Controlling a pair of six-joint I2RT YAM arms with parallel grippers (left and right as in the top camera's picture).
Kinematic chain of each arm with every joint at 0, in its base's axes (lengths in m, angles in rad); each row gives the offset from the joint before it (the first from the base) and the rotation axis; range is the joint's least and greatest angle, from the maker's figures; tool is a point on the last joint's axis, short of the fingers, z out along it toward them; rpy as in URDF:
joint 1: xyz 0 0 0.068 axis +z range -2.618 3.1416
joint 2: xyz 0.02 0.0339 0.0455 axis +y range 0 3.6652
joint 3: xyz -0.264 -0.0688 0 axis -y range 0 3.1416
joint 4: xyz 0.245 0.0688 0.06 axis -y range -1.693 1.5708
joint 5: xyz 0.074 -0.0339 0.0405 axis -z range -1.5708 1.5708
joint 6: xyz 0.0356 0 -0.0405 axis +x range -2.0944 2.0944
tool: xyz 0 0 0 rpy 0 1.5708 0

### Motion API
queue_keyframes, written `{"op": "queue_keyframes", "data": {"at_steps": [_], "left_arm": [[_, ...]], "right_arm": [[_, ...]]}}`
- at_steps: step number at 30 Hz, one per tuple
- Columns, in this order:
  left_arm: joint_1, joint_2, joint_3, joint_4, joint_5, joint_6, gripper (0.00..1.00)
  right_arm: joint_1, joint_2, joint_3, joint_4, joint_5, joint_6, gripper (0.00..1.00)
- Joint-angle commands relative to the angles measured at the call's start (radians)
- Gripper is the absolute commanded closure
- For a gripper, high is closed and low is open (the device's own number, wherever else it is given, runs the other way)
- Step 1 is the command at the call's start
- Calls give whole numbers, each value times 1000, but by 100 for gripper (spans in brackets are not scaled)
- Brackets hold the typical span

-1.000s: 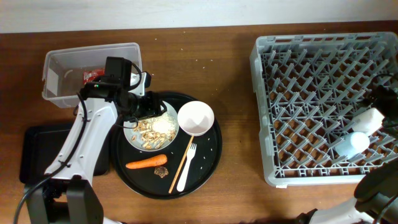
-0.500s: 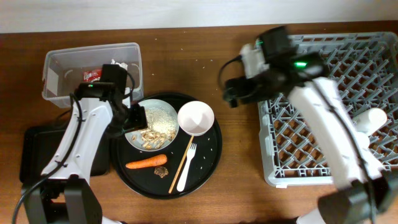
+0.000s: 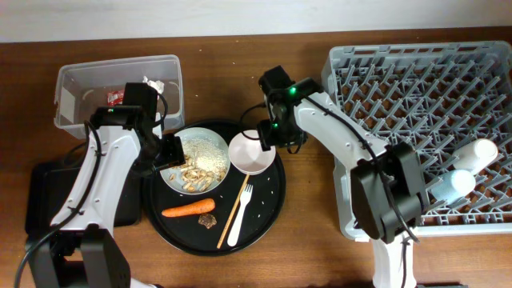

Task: Sort waste into correct bins and load items into the dishwasher rack
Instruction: 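Grasp the pink bowl with the right gripper and lift it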

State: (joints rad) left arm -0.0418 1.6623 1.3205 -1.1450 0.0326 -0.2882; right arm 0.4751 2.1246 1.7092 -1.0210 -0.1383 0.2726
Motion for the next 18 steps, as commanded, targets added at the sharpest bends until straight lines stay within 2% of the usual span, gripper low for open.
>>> {"op": "queue_keyframes", "data": {"at_steps": [1, 3, 5, 7, 15, 18], "left_arm": [[4, -21, 8, 0, -11, -11, 27], [4, -21, 8, 0, -11, -11, 27], [4, -21, 8, 0, -11, -11, 27], [4, -21, 8, 0, -11, -10, 27], [4, -21, 8, 2, -11, -10, 26], [4, -21, 8, 3, -11, -10, 26]], "right_arm": [[9, 32, -8, 3, 20, 25, 47], [9, 32, -8, 16, 20, 25, 54], [8, 32, -8, 18, 19, 25, 70], [9, 32, -8, 15, 18, 25, 76], [11, 32, -10, -20, 8, 43, 76], [15, 36, -11, -26, 8, 51, 80]]}}
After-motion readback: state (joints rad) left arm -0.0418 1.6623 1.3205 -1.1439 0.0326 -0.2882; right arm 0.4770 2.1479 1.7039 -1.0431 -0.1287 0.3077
